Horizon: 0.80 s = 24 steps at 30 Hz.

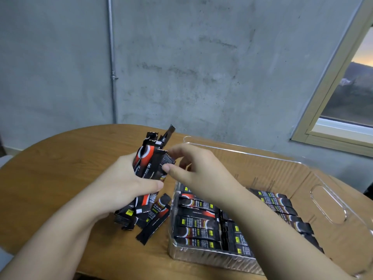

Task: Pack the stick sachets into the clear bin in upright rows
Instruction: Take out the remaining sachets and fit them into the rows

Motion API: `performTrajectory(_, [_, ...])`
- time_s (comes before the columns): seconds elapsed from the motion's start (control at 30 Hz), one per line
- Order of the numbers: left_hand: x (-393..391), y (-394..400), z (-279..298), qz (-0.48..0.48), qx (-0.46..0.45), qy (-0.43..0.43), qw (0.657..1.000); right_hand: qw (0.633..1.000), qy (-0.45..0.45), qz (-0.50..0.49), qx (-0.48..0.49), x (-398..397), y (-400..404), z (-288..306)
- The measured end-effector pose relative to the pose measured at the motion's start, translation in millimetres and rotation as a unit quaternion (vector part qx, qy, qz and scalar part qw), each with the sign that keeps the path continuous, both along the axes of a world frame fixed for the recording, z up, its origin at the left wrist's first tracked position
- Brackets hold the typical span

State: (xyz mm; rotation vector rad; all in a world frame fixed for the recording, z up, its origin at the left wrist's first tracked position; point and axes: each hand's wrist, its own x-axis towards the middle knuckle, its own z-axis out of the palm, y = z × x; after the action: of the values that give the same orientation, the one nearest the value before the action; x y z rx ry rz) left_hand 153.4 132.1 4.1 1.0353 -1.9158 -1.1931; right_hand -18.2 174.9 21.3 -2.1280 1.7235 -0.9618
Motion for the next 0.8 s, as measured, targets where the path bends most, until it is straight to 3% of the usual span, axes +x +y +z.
performTrajectory(0.23, [4, 2, 11, -0.028, -0.004, 0.014, 1.0, 0.991, -0.12, 0.057, 0.032, -1, -2, 2])
performTrajectory(0.43, [-3, 0, 17, 0.009, -0.045, 0.001, 0.999, 0.986, -0.148, 0.046, 0.056, -6, -5, -3])
performTrajectory(0.8, [-10, -4, 11, -0.002, 0.001, 0.033, 0.999, 0.974, -0.22, -0.033, -0.043, -10, -6, -11])
